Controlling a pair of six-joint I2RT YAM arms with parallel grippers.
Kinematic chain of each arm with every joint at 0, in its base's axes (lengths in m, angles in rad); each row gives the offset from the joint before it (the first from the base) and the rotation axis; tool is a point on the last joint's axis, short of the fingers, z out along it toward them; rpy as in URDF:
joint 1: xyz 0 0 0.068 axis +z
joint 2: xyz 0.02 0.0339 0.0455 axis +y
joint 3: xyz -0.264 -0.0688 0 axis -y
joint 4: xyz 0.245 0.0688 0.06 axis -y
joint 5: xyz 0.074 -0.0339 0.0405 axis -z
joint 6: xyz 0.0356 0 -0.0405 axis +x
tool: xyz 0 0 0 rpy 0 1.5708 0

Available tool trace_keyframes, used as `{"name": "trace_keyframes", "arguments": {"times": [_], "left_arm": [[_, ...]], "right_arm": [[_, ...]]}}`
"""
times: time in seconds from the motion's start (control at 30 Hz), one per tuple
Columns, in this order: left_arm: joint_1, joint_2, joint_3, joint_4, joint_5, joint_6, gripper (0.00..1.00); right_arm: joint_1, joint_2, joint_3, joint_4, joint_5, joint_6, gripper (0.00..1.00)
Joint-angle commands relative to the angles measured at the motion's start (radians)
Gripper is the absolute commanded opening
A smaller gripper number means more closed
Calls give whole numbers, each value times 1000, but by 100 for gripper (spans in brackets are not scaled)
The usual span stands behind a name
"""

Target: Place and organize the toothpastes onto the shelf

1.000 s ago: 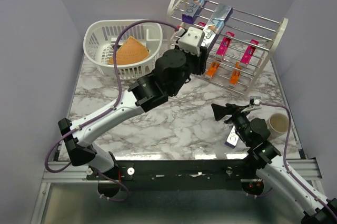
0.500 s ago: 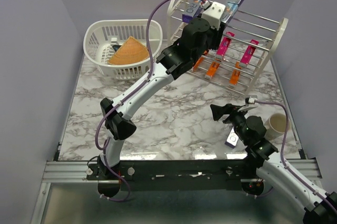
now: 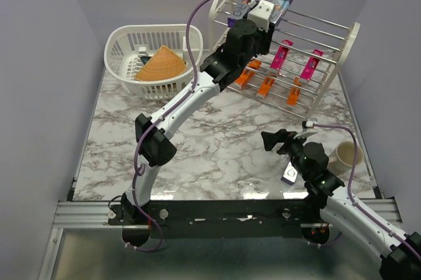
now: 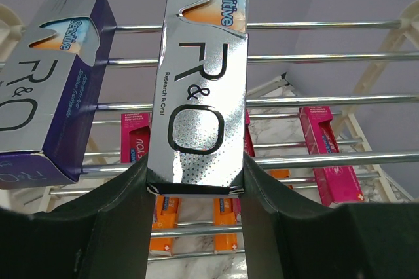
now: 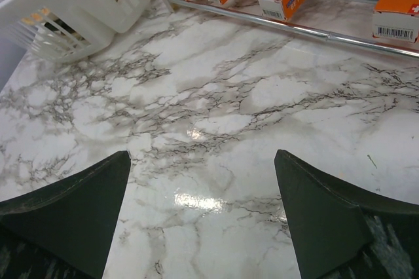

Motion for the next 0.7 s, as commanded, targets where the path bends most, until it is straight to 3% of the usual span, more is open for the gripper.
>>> {"name": "trace_keyframes", "arguments": {"times": [0.0,0.17,0.5,0.67], "left_arm": [[11,28,29,101,31,-13,30],[15,42,23,121,34,-16,35],[14,56,17,144,12,-21,58],[14,63,8,165,9,-22,59]], "right_arm": [[-3,13,10,26,0,-15,100],[-3,19,12,25,1,-13,100],[-4,14,13,22,0,-15,100],[-3,19,15,22,-2,-16,100]]}}
